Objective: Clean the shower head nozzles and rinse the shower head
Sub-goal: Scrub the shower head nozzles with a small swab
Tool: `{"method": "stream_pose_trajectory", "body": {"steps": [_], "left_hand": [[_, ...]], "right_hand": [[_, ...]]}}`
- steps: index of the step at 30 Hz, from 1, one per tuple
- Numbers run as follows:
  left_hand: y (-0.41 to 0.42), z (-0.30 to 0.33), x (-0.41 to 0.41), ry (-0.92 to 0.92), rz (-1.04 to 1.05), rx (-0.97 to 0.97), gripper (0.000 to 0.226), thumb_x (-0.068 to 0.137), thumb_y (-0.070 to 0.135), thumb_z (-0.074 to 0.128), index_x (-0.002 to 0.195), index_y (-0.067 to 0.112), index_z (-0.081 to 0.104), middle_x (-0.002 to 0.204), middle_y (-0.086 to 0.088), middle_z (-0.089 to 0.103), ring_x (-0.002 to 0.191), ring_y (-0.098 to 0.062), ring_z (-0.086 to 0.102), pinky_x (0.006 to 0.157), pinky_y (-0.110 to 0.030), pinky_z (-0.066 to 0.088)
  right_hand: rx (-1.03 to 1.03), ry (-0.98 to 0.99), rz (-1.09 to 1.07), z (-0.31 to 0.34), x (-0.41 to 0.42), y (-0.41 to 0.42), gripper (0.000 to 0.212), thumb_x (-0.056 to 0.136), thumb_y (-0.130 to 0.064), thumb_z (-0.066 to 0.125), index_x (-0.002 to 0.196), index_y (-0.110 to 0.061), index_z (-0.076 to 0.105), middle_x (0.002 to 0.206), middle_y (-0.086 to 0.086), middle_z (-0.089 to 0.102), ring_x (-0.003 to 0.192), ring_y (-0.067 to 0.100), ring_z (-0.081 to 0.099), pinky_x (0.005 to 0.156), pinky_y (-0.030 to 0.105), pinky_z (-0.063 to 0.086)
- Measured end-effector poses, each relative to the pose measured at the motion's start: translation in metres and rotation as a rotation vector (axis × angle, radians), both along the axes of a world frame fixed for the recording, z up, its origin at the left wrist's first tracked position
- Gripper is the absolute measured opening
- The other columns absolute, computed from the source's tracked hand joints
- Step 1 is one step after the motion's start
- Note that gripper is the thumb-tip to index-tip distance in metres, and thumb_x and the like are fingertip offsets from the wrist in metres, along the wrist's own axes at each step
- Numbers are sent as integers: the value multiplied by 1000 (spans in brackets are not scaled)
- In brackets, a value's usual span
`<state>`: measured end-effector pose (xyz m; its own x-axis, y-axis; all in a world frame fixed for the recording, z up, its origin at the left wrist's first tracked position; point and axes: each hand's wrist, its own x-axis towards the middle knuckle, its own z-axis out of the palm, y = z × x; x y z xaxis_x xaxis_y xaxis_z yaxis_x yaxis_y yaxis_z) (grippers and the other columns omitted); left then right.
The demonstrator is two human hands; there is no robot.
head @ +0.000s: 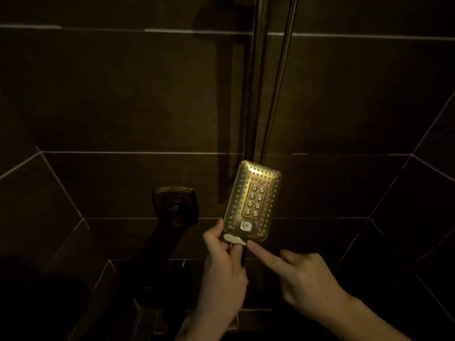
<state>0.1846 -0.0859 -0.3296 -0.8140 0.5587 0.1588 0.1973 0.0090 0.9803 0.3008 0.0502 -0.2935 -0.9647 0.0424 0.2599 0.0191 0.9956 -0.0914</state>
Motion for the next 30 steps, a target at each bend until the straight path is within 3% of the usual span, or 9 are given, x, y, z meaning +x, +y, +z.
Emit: {"method": "stream_pose_trajectory", "body": {"steps": [5, 7, 9, 11, 13, 18, 23, 27, 30], "left_hand": [[-2, 0, 2, -11, -44, -51, 74, 102, 14, 49, 112, 80, 18, 123, 11, 65, 87, -12, 66, 73, -33, 56], [-2, 1, 2, -34, -54, -67, 79, 100, 10, 51, 110, 81, 18, 123, 13, 66, 87, -11, 66, 77, -42, 59], [-2, -1, 2, -55, -40, -69, 77, 100, 9, 51, 109, 79, 22, 116, 13, 67, 71, -11, 68, 60, -34, 59], [0, -2, 3, -40, -19, -68, 74, 102, 9, 49, 109, 78, 23, 116, 12, 67, 67, -12, 68, 54, -27, 53], [3, 2, 1, -3, -7, -41, 72, 103, 12, 48, 109, 79, 23, 120, 12, 67, 76, -13, 66, 62, -30, 52], [4, 11, -2, 42, -9, -31, 77, 102, 12, 48, 111, 83, 19, 117, 17, 64, 93, -8, 70, 65, -21, 56], [-2, 6, 7, 17, -42, -58, 83, 101, 10, 51, 106, 86, 18, 117, 35, 63, 89, -14, 69, 73, -31, 54], [-1, 3, 15, -6, -47, -102, 80, 102, 14, 51, 99, 87, 17, 119, 19, 66, 95, -17, 68, 77, -36, 56], [0, 4, 18, -24, -53, -118, 77, 101, 19, 53, 101, 87, 14, 120, 20, 65, 99, -20, 68, 85, -48, 56]], "right_hand": [[62, 54, -30, 15, 1, 9, 81, 81, -22, 49, 154, -34, 18, 60, -7, 51, 41, 7, 39, 38, 20, 28], [-4, 72, -111, 23, 2, 14, 93, 77, -15, 62, 155, -35, 16, 61, -7, 51, 41, 6, 39, 37, 21, 34], [35, 6, -46, 17, 1, 6, 104, 70, -17, 72, 155, -35, 14, 62, -6, 55, 42, 8, 44, 36, 25, 42], [99, -68, 41, 7, -1, -6, 105, 74, -25, 69, 154, -39, 1, 68, -2, 60, 46, 12, 51, 40, 30, 48], [109, -16, -1, 3, -4, -6, 100, 79, -26, 62, 152, -45, -3, 71, 0, 62, 50, 15, 56, 44, 33, 50], [-18, 65, 26, 11, -1, -13, 79, 80, -23, 46, 153, -37, 21, 65, -2, 58, 45, 14, 51, 38, 32, 47], [-182, 232, -226, 30, 4, 20, 93, 81, -2, 64, 152, -40, 19, 66, -4, 60, 49, 6, 50, 44, 28, 49], [-35, 110, -105, 24, 6, -1, 103, 72, -11, 75, 154, -38, 18, 63, -8, 56, 44, 2, 42, 40, 18, 37], [-153, 188, -226, 30, 5, 15, 98, 77, -4, 71, 153, -38, 17, 64, -5, 58, 46, 6, 48, 40, 26, 47]]}}
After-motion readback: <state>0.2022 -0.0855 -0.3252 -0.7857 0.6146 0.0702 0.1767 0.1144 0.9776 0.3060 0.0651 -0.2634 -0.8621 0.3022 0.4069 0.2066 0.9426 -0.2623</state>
